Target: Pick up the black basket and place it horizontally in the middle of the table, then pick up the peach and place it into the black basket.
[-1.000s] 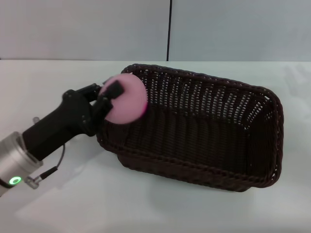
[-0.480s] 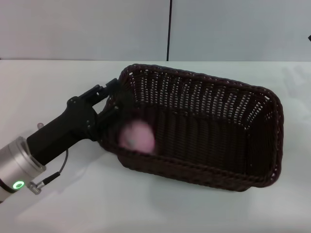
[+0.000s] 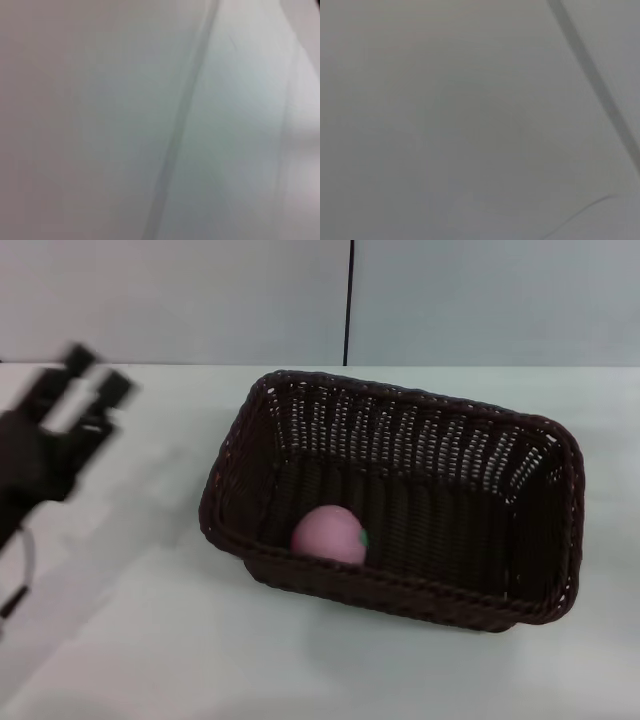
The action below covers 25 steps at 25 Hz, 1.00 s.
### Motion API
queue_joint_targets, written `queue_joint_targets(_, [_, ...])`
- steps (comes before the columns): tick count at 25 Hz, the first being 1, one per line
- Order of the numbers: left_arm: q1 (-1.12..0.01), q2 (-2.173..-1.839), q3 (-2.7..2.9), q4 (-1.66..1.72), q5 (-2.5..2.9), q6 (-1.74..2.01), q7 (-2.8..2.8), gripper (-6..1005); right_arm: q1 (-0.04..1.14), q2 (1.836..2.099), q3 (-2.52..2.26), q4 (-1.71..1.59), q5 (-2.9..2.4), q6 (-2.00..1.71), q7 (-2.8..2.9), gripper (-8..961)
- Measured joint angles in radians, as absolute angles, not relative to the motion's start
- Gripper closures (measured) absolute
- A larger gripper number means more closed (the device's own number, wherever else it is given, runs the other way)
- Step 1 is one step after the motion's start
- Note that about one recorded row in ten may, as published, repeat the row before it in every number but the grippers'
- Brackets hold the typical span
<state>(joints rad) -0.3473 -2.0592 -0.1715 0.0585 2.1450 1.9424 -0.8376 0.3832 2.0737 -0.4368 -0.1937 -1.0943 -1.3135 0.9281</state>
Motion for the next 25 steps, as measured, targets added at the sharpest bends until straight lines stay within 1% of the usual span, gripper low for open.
queue_joint_targets(1, [-0.33, -2.059, -0.216, 0.056, 2.145, 1.951, -0.825, 318, 0.362, 2.073, -0.391, -0.21, -1.094, -1.328, 0.928, 532])
queue_joint_targets(2, [-0.283, -2.06, -0.332, 0.052, 2.145, 1.958, -0.788, 315, 0.362, 2.073, -0.391, -0.21, -1.094, -1.328, 0.928, 532])
queue_joint_targets(5, [-0.256, -2.06, -0.395, 0.052, 2.145, 1.959, -0.772, 314, 0.332, 2.074, -0.311, -0.236, -1.094, -1.342, 0.928, 533])
queue_joint_targets(6, [-0.215, -2.062, -0.518, 0.051, 2.145, 1.954, -0.758, 315, 0.323, 2.074, -0.279, -0.242, -1.094, -1.347, 0.928, 534])
queue_joint_targets(12, [-0.202, -2.064, -0.56, 0.051, 2.145, 1.95, -0.751, 318, 0.277, 2.072, -0.159, -0.266, -1.094, -1.362, 0.923, 537])
queue_joint_targets(14, [-0.165, -2.062, -0.705, 0.048, 2.145, 1.921, -0.733, 318, 0.264, 2.073, -0.138, -0.269, -1.094, -1.374, 0.907, 537])
queue_joint_targets(25, [-0.166, -2.063, -0.745, 0.039, 2.146, 1.886, -0.734, 318, 0.265, 2.071, -0.133, -0.264, -1.097, -1.376, 0.9, 537])
